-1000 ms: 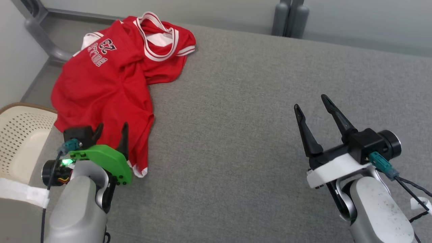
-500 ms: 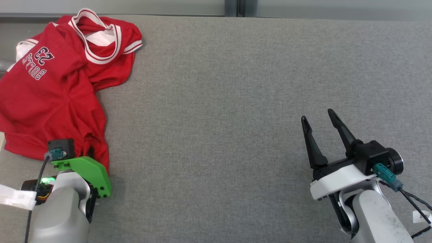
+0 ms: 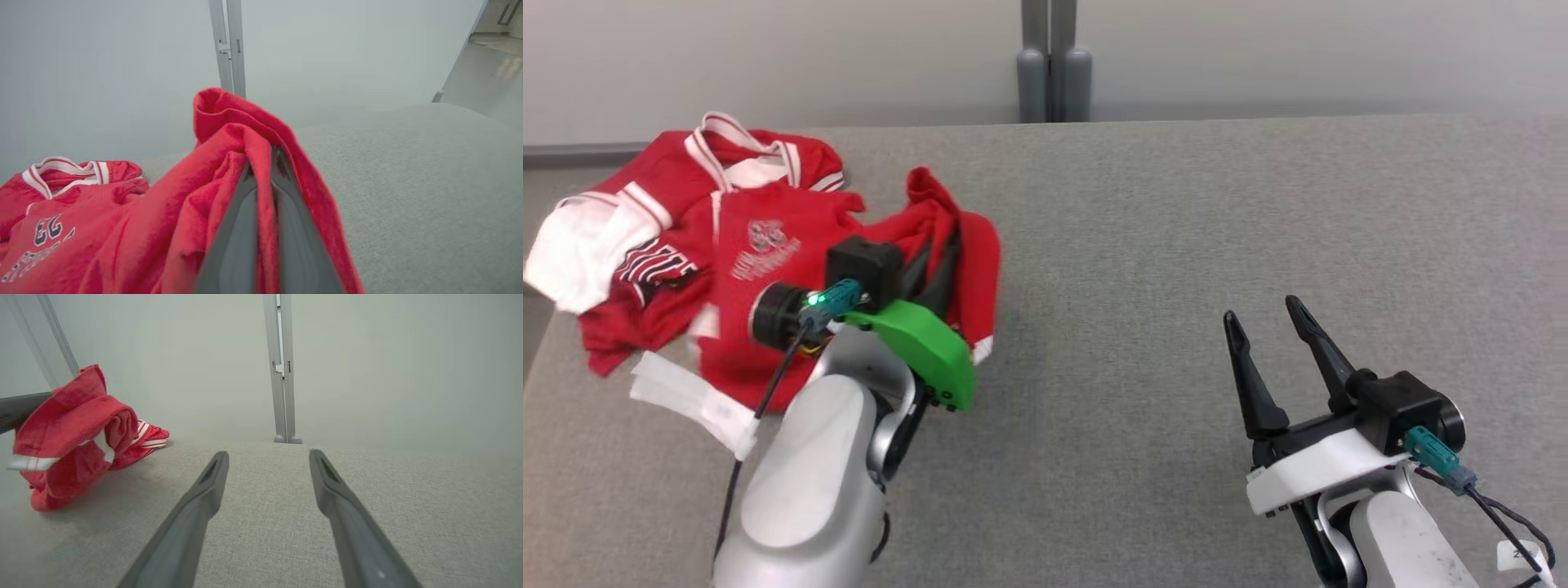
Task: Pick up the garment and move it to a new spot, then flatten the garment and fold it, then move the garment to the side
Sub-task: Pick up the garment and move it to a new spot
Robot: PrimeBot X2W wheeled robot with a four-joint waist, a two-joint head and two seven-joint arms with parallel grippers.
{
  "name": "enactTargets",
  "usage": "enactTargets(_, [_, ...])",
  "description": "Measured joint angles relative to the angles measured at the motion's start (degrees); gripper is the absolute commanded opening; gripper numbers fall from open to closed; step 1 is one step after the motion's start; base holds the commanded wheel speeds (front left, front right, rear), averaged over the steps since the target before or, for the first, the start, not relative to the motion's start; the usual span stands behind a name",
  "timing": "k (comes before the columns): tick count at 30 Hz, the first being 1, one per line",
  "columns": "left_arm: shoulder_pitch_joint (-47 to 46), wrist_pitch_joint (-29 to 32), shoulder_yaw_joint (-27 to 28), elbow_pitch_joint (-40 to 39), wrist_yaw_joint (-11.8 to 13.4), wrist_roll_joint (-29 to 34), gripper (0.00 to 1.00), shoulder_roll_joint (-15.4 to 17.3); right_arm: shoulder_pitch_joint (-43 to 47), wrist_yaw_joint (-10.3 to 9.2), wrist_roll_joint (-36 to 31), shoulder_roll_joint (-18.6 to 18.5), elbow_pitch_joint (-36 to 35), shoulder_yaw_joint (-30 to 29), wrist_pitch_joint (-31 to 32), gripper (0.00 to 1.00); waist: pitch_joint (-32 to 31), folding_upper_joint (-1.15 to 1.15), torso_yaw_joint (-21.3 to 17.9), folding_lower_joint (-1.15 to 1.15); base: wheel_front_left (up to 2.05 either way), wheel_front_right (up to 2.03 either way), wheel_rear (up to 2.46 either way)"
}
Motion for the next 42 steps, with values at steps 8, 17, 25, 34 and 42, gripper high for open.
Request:
enactTargets(8, [0.16, 10.63, -9.04, -15.58, 0.58, -4.88, 0.0, -1.33, -2.25, 0.0, 0.99, 0.46, -0.73, 0.94, 0.0, 1.0, -1.23, 0.0, -8.13, 0.0, 0.0, 0.0, 0.0])
enactTargets(17, [-8.21, 13.92, -18.02, -20.52, 5.67, -12.99, 0.0, -1.53, -2.31, 0.0, 4.58, 0.44, -1.48, -0.2, 0.0, 1.0, 1.15, 0.0, -20.43, 0.0, 0.0, 0.0, 0.0])
enactTargets(25, [-8.99, 12.5, -20.48, 1.55, 6.44, -12.45, 0.0, -1.14, -2.04, 0.0, 6.8, 0.44, -2.46, -1.09, 0.0, 1.0, 5.11, 0.0, -29.48, 0.0, 0.0, 0.0, 0.0])
enactTargets(34, [-7.53, -5.48, -20.13, 16.68, 7.05, -11.39, 1.0, -1.08, -1.8, 0.0, 5.81, 0.47, -2.37, -2.23, 0.0, 1.0, 8.22, 0.0, -33.2, 0.0, 0.0, 0.0, 0.0])
enactTargets(42, [3.38, -14.0, -13.23, 2.76, 11.68, -12.33, 1.0, 2.53, 0.37, 0.0, -0.15, 0.59, -3.26, -4.68, 0.0, 1.0, 5.38, 0.0, -31.74, 0.0, 0.0, 0.0, 0.0])
